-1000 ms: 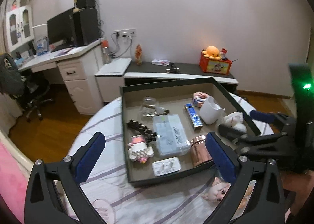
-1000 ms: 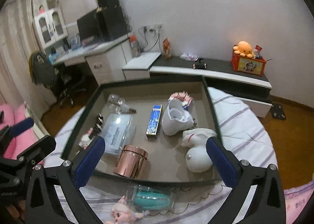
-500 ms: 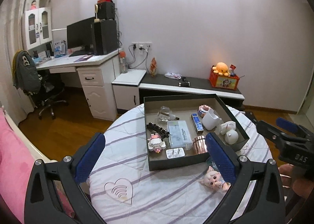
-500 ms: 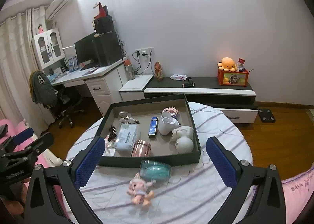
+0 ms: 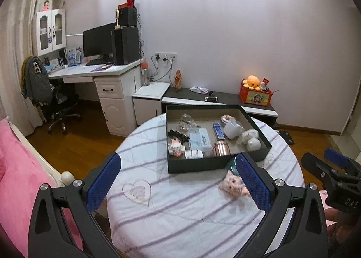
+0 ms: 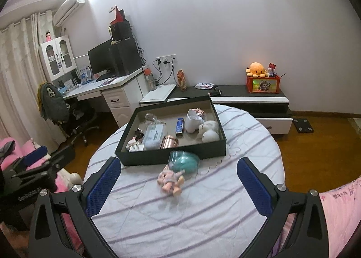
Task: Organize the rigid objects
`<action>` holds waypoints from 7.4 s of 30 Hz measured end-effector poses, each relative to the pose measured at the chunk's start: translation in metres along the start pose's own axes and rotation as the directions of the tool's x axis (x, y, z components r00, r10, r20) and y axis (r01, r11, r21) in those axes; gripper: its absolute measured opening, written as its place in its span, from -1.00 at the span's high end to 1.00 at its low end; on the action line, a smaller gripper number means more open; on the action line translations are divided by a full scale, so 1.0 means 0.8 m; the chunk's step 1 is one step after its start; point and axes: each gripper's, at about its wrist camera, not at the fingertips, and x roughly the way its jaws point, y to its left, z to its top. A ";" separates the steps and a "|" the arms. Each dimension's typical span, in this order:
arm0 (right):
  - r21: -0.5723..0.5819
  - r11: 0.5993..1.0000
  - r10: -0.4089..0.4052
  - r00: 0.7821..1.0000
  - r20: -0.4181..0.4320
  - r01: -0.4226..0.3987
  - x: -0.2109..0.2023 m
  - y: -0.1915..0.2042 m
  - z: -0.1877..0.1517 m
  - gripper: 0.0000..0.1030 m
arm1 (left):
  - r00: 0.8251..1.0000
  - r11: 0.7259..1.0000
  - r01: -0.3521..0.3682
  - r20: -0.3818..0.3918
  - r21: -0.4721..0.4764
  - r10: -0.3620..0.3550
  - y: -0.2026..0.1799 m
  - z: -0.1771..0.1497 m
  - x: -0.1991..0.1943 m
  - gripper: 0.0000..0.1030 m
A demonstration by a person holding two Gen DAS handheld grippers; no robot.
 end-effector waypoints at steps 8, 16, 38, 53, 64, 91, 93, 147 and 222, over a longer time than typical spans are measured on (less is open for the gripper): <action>-0.005 1.000 0.009 1.000 -0.021 -0.010 -0.013 0.004 -0.029 -1.00 | 1.000 1.000 -0.005 -0.030 0.016 0.005 -0.006 -0.038 -0.014 -1.00; -0.007 1.000 0.010 0.999 -0.039 -0.010 -0.010 0.003 -0.035 -1.00 | 0.997 1.000 0.017 -0.074 0.003 -0.017 -0.005 -0.061 -0.013 -1.00; 0.047 0.999 -0.002 0.993 -0.116 0.008 0.046 -0.047 -0.033 -1.00 | 0.980 0.995 0.097 -0.178 0.040 -0.088 -0.055 -0.080 0.055 -1.00; 0.103 0.994 -0.008 0.981 -0.195 0.028 0.120 -0.091 -0.032 -1.00 | 0.933 0.983 0.185 -0.314 0.004 -0.174 -0.115 -0.087 0.181 -1.00; 0.116 0.993 0.008 0.967 -0.256 0.022 0.167 -0.098 -0.041 -1.00 | 0.899 0.965 0.254 -0.353 -0.065 -0.260 -0.116 -0.106 0.231 -0.64; 0.073 0.997 0.058 0.949 -0.311 -0.037 0.241 -0.058 -0.041 -1.00 | 0.920 0.976 0.207 -0.327 -0.062 -0.215 -0.057 -0.105 0.220 -0.39; 0.059 0.997 0.061 0.944 -0.323 -0.045 0.252 -0.049 -0.040 -1.00 | 0.925 0.980 0.191 -0.324 -0.063 -0.201 -0.047 -0.106 0.216 -0.39; -0.100 0.994 0.023 0.973 -0.228 -0.047 0.302 -0.022 0.091 -0.39 | 0.953 0.973 0.218 -0.196 -0.082 -0.230 -0.002 0.065 0.268 -0.39; -0.012 0.993 -0.113 0.959 0.259 0.120 -0.195 0.033 -0.071 -1.00 | 0.978 0.999 0.040 0.206 -0.004 -0.039 -0.021 -0.089 -0.177 -1.00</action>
